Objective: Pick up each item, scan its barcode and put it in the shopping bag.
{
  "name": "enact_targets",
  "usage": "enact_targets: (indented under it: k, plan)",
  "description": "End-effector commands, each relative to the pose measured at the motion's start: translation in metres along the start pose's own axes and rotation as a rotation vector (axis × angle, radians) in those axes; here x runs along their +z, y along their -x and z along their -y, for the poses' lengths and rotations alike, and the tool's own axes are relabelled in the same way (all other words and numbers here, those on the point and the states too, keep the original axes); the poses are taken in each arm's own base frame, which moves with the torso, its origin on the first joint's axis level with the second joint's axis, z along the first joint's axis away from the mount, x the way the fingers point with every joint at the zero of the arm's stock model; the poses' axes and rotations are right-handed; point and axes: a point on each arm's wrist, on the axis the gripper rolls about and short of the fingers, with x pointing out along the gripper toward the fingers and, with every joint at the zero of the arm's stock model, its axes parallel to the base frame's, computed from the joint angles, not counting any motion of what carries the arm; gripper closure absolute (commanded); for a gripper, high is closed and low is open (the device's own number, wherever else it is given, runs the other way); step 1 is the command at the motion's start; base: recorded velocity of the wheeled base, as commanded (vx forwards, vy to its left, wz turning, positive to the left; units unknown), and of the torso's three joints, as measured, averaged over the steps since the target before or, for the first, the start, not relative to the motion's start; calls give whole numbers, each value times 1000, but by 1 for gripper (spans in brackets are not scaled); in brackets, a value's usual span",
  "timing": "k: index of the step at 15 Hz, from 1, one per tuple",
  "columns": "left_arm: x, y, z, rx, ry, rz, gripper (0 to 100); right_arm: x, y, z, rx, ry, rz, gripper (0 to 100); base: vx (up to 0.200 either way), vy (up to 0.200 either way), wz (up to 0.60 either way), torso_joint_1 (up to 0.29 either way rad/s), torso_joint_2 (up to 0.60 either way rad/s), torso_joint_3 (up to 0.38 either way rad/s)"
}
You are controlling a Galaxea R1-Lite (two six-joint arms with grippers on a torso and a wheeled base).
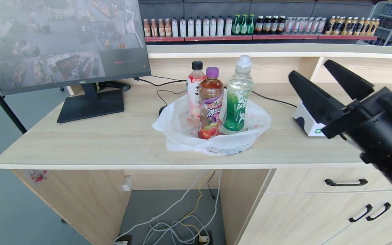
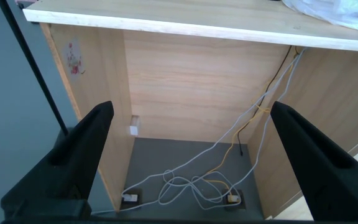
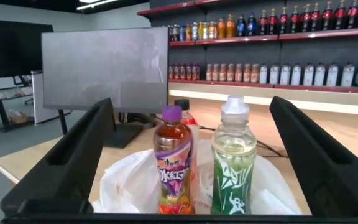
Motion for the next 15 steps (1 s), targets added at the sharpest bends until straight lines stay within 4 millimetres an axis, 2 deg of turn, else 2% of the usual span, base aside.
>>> enact_targets:
  k: [1, 3, 4, 5, 7, 9, 12, 15]
  plan:
    - [0, 0, 0, 0, 1, 0, 0, 36, 61, 0, -4, 15, 62, 0, 0, 0, 0, 0, 0, 0]
    - [0, 0, 0, 0, 1, 0, 0, 36, 89, -1, -2, 31, 39, 0, 0, 0, 0, 0, 0, 0]
    - [0, 0, 0, 0, 2, 0, 0, 39, 125, -2, 6, 29, 46, 0, 0, 0, 0, 0, 0, 0]
    - [0, 0, 0, 0, 2, 0, 0, 47, 148, -2, 2, 22, 75, 0, 0, 0, 0, 0, 0, 0]
    - [0, 0, 0, 0, 1, 0, 0, 52, 166, -2, 3, 30, 63, 0, 0, 0, 0, 0, 0, 0]
    - [0, 0, 0, 0, 1, 0, 0, 44, 187, -3, 13, 29, -63, 0, 0, 0, 0, 0, 0, 0]
    - [0, 0, 0, 0, 1, 0, 0, 9, 241, -7, 79, 53, -406, 0, 0, 0, 0, 0, 0, 0]
    - [0, 0, 0, 0, 1, 0, 0, -10, 271, -9, 104, 62, -551, 0, 0, 0, 0, 0, 0, 0]
